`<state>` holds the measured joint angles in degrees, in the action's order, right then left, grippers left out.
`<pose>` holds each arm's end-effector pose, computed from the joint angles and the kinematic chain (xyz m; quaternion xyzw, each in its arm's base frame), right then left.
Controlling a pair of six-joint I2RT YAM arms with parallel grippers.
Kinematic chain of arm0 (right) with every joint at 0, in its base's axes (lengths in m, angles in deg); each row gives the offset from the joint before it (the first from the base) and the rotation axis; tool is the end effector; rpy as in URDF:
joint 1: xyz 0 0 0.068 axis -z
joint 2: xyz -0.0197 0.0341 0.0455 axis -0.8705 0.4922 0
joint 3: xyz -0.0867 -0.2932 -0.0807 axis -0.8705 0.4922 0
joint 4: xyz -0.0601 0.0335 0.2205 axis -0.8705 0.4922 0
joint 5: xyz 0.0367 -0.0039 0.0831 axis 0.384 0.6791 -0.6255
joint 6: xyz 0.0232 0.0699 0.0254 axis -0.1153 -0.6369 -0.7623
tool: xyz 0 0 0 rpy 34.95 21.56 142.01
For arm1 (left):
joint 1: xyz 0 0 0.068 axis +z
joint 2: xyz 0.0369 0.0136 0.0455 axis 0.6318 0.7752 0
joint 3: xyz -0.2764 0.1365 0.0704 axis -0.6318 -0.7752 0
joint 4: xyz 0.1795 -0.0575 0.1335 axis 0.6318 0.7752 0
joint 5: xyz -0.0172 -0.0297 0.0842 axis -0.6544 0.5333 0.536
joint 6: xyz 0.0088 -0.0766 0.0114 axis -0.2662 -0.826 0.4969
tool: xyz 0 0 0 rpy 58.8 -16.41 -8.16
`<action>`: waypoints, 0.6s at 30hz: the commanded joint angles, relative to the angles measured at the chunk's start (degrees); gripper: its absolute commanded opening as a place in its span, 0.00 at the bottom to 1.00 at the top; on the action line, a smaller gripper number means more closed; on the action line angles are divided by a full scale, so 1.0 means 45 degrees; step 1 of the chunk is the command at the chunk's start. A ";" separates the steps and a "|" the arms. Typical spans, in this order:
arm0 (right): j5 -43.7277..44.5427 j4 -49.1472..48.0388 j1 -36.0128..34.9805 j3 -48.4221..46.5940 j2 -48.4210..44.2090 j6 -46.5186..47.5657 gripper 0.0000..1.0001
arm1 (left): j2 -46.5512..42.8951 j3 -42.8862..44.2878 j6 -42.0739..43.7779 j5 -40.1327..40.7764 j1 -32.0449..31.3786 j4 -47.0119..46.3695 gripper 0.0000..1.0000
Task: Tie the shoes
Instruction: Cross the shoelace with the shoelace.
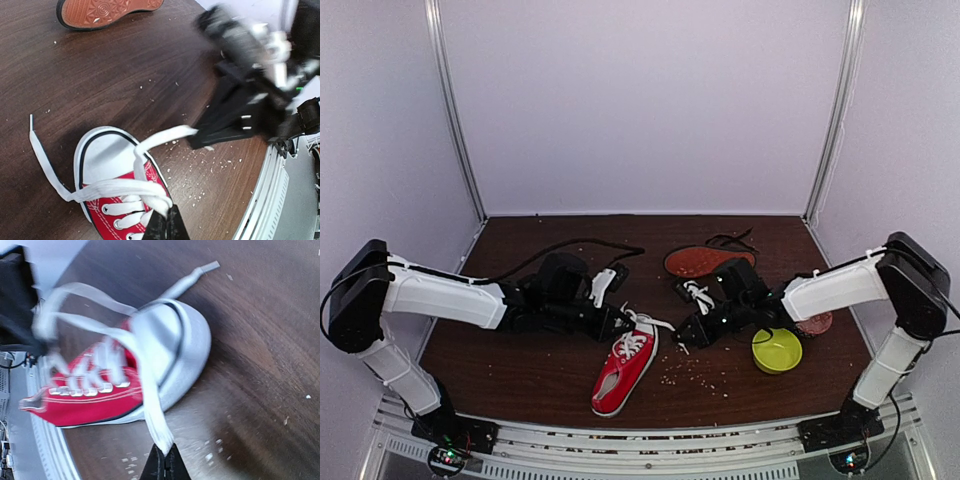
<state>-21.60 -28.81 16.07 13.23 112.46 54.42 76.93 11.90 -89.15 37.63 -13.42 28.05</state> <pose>0.2088 0.2569 0.1990 -0.3253 0.8311 0.4150 0.1768 0.1844 -0.2720 0.2394 0.2212 0.8542 -0.3984 0.2504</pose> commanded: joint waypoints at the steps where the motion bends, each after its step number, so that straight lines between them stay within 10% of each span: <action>1: 0.0209 -0.0435 -0.0909 0.0569 -0.2073 -0.0952 0.00 | 0.0226 0.0301 0.0139 0.0257 -0.0015 0.0069 0.00; 7: 0.0834 -0.1225 -0.3154 0.0300 -0.2569 -0.2163 0.00 | 0.0211 0.0243 0.0074 0.0424 -0.0030 0.0066 0.00; 12: 0.1676 -0.2270 -0.4077 -0.0274 -0.1612 -0.3004 0.00 | -0.0087 -0.0062 0.0097 0.0443 -0.0029 0.0110 0.34; 18: 0.2179 -0.2346 -0.4107 -0.0627 -0.1266 -0.3186 0.00 | -0.1209 -0.1229 -0.0139 0.0783 -0.0020 0.0039 0.52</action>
<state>-15.42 -37.18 -2.45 12.40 106.60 41.70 75.53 9.65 -89.20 39.88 -13.42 29.58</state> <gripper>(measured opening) 0.010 0.495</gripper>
